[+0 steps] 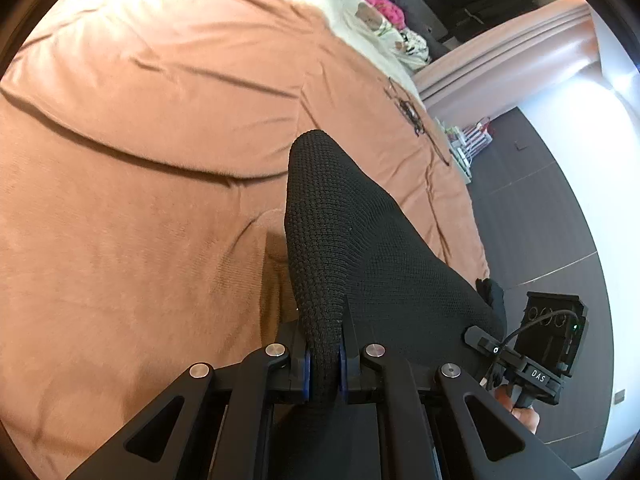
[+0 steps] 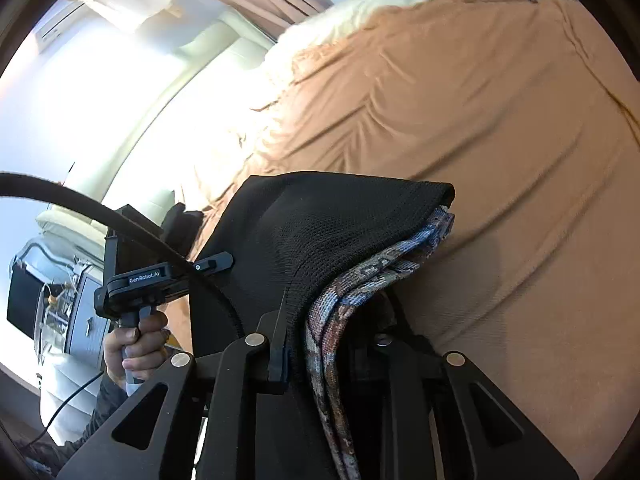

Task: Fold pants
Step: 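Lift the black shorts with both grippers and carry them toward the headboard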

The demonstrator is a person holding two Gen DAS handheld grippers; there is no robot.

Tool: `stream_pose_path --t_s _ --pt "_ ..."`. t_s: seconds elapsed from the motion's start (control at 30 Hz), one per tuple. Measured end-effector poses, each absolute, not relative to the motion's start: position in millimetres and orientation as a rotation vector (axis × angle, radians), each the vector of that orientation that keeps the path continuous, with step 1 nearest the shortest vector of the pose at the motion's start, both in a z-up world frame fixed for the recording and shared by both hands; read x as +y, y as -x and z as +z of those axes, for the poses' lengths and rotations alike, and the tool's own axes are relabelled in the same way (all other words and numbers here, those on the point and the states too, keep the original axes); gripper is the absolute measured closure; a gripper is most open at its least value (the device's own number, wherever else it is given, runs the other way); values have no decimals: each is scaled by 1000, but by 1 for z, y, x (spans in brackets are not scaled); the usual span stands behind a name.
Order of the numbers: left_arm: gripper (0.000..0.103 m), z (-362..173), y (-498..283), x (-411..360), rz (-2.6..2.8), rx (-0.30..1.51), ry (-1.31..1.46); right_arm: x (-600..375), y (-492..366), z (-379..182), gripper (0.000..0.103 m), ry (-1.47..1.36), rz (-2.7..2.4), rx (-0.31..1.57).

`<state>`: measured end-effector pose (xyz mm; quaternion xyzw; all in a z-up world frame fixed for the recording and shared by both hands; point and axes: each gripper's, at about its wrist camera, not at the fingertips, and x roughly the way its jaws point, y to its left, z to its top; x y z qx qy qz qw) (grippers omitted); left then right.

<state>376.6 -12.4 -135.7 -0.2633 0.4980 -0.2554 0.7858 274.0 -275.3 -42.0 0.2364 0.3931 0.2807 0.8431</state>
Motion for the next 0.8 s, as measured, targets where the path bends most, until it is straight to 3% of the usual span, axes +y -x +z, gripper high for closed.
stream_pose_path --t_s 0.8 --pt "94 -11 -304 64 -491 791 534 -231 -217 22 87 -428 745 621"
